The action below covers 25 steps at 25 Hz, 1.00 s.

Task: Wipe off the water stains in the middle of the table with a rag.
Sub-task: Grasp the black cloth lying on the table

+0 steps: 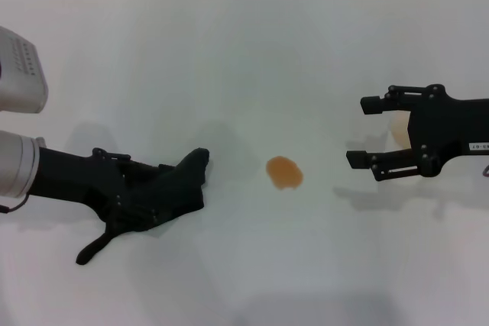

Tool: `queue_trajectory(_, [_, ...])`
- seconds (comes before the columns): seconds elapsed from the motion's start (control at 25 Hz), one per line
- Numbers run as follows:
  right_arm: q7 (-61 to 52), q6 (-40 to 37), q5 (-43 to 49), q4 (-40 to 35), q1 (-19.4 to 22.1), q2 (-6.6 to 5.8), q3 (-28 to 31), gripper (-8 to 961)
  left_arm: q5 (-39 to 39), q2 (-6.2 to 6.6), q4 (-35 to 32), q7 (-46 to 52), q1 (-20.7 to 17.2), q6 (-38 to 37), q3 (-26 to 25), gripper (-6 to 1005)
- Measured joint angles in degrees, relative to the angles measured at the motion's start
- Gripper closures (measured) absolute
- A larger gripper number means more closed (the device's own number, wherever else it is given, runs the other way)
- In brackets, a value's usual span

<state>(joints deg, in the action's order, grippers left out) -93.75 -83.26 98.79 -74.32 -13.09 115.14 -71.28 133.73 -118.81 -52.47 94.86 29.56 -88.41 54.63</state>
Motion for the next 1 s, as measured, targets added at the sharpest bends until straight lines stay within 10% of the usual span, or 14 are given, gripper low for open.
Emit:
queue_trajectory(0.56, [-0.8,-0.4,-0.1,-0.1,0.4,0.00,0.0,93,-0.2,-0.13,0.0,0.0,-0.1,0.6,-0.4,131])
queue_trajectory(1.0, [-1.1,-0.4,-0.2,-0.1,0.4,-0.01,0.0,94,-0.5,-0.15,3.1,0.7,1.1,3.9,-0.1,326])
